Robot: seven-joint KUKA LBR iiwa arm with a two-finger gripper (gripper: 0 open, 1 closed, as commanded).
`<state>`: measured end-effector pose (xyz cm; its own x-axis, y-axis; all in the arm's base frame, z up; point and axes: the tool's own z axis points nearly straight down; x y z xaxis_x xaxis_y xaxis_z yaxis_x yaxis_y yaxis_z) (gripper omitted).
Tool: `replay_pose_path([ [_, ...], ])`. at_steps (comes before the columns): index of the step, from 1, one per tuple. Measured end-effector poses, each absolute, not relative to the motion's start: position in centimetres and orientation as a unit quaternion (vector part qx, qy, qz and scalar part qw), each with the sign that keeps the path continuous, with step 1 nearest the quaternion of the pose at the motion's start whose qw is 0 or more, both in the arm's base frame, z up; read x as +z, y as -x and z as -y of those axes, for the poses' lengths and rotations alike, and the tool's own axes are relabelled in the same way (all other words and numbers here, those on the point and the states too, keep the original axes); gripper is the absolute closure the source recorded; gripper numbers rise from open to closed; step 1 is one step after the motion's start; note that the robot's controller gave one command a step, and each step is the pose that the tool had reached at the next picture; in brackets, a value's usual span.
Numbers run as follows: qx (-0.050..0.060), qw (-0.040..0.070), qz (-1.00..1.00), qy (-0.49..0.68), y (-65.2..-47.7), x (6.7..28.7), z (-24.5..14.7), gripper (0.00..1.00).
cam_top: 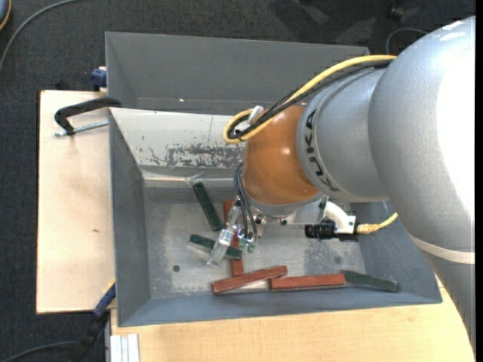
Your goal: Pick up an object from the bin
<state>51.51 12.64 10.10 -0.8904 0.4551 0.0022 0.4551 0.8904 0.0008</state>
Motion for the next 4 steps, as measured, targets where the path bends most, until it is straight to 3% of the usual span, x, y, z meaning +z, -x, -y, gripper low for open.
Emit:
replay_pose_path([
  [1,0.0,0.002,0.955,0.297,-50.6,10.0,-12.8,0.0],
  [2,-0.001,-0.001,0.942,0.337,-49.6,7.1,-13.8,0.0],
  [3,-0.002,-0.001,0.942,0.336,-49.7,7.2,-13.9,0.0],
  [4,-0.004,-0.008,0.941,0.337,-50.2,7.5,-13.8,1.0],
])
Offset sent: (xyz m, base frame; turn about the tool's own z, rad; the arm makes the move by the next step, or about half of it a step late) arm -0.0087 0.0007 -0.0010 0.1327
